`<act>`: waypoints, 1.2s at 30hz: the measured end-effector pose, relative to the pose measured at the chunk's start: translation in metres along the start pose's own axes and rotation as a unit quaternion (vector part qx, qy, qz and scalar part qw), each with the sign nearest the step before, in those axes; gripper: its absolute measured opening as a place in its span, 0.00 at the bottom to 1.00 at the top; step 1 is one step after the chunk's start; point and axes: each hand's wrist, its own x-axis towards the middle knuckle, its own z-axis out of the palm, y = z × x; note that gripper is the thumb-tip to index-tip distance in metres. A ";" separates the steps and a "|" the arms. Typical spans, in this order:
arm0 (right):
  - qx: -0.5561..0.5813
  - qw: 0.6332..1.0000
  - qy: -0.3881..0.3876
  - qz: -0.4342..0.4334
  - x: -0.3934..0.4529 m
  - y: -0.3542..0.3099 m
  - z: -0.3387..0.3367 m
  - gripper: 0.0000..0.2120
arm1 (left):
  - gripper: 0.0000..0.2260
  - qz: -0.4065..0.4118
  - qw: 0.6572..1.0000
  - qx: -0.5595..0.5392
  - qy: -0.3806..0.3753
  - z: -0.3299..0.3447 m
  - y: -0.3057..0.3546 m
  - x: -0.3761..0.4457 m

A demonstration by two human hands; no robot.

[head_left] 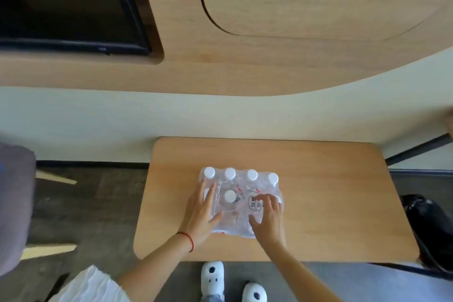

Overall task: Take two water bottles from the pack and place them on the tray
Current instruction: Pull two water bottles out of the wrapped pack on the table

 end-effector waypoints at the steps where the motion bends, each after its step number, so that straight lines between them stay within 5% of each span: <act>1: -0.006 1.000 -0.004 -0.006 0.002 0.003 0.002 0.22 | 0.35 0.004 1.000 0.016 -0.008 0.005 -0.003 0.003; 7: -0.027 0.997 -0.069 -0.016 0.015 0.004 -0.007 0.33 | 0.43 -0.015 0.998 0.067 -0.004 0.029 -0.002 0.011; 13: -0.009 0.988 -0.110 -0.107 0.017 0.016 -0.042 0.15 | 0.44 -0.012 0.995 0.098 0.026 0.030 0.000 0.011; 20: -0.061 0.981 -0.155 -0.096 0.008 0.065 -0.067 0.16 | 0.44 0.002 0.997 0.047 0.068 0.035 -0.002 0.012; 25: -0.116 0.982 -0.011 -0.150 0.016 0.043 -0.067 0.08 | 0.42 -0.004 0.996 0.051 0.070 0.036 -0.005 0.012; 28: -0.130 0.961 -0.016 -0.243 0.035 -0.001 -0.053 0.04 | 0.43 -0.007 0.996 0.050 0.075 0.037 -0.004 0.011; 31: -0.228 0.955 -0.109 -0.155 0.053 -0.028 -0.022 0.18 | 0.46 0.000 0.996 0.040 0.081 0.037 -0.002 0.010; 36: -0.355 0.915 -0.152 -0.114 0.064 -0.017 0.010 0.19 | 0.46 0.022 0.994 0.053 0.096 0.038 -0.005 0.010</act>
